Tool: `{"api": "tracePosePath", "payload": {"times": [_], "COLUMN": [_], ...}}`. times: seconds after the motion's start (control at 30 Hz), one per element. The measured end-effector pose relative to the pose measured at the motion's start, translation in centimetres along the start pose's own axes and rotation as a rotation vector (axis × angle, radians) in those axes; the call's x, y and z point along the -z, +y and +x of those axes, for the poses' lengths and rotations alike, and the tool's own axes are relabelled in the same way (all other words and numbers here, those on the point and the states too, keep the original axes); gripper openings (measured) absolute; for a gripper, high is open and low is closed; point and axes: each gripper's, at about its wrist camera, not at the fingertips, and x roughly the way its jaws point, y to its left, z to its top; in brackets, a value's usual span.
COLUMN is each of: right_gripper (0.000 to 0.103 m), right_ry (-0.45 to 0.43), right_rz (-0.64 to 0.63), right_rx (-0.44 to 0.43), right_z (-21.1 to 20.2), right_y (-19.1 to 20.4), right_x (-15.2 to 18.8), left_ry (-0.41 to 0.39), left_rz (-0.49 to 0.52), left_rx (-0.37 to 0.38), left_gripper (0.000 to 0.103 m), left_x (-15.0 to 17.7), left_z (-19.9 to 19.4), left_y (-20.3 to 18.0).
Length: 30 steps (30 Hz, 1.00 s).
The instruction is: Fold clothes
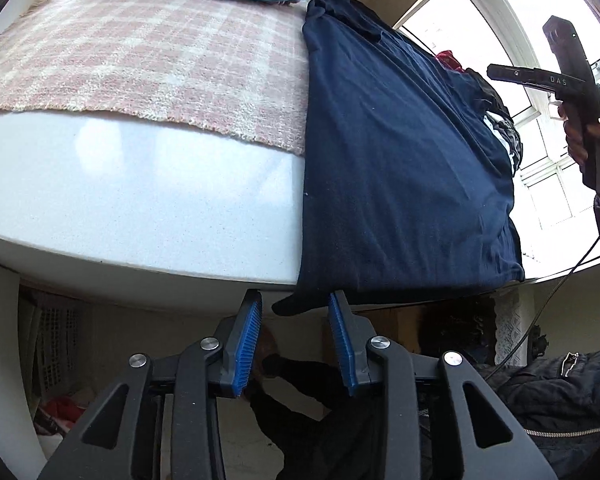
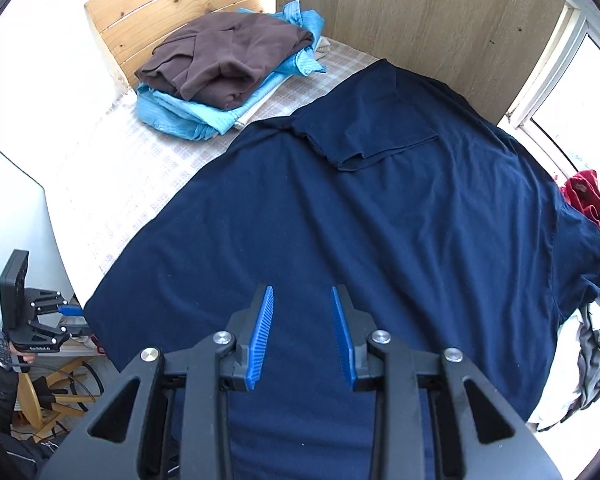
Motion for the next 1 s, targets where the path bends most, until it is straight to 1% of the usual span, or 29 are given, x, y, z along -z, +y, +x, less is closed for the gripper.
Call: {"api": "tracePosePath", "payload": {"times": [0.03,0.1,0.13,0.2,0.3,0.37,0.47,0.53,0.57,0.63,0.7,0.77,0.9,1.0], "right_gripper": [0.031,0.035,0.039,0.039,0.040,0.040,0.040,0.040,0.040,0.040,0.040,0.040,0.040,0.039], "right_ry": [-0.001,0.002,0.002,-0.004,-0.032,-0.043,-0.011,0.030,0.050,0.085,0.120,0.135,0.185,0.174], "right_rz": [0.008,0.020,0.021,0.018,0.025,0.054,0.143,0.188,0.216,0.284,0.338,0.351,0.317,0.352], "right_rx": [-0.010,-0.029,-0.029,-0.010,0.011,0.019,0.028,0.065,0.082,0.090,0.058,0.042,0.088,0.073], "right_z": [-0.5,-0.5,-0.2,1.1,3.8,6.2,11.2,14.4,15.8,17.8,19.4,20.3,21.5,21.2], "right_y": [-0.2,-0.4,-0.8,-1.1,-1.7,-2.2,-3.5,-4.4,-4.8,-5.8,-6.5,-6.6,-5.9,-6.1], "right_x": [-0.5,-2.1,-3.3,-6.6,-12.5,-16.6,-21.5,-23.6,-24.4,-25.3,-25.9,-26.4,-26.9,-26.5], "left_ry": [-0.003,-0.010,-0.014,-0.023,-0.058,-0.091,-0.130,-0.143,-0.144,-0.149,-0.155,-0.163,-0.166,-0.166], "left_rz": [-0.005,-0.018,-0.025,-0.018,-0.015,-0.014,-0.015,-0.015,-0.015,-0.011,-0.009,-0.012,-0.011,-0.006], "left_rx": [0.012,0.045,0.062,0.053,0.040,0.033,0.006,-0.009,-0.015,-0.026,-0.028,-0.023,-0.022,-0.021], "left_gripper": [0.030,0.012,0.012,0.007,0.006,0.006,0.006,0.005,0.005,0.005,0.004,0.004,0.003,0.003], "left_x": [0.1,0.4,0.5,0.6,0.7,0.7,0.7,0.7,0.6,0.4,0.2,0.0,-0.2,-0.4], "left_z": [-0.1,-0.4,-0.5,-0.9,-2.2,-3.2,-4.8,-5.4,-5.6,-5.9,-6.1,-6.4,-6.8,-7.0], "left_y": [0.1,0.3,0.4,0.1,-0.9,-1.9,-3.4,-4.2,-4.5,-5.2,-5.6,-5.8,-6.3,-6.6]}}
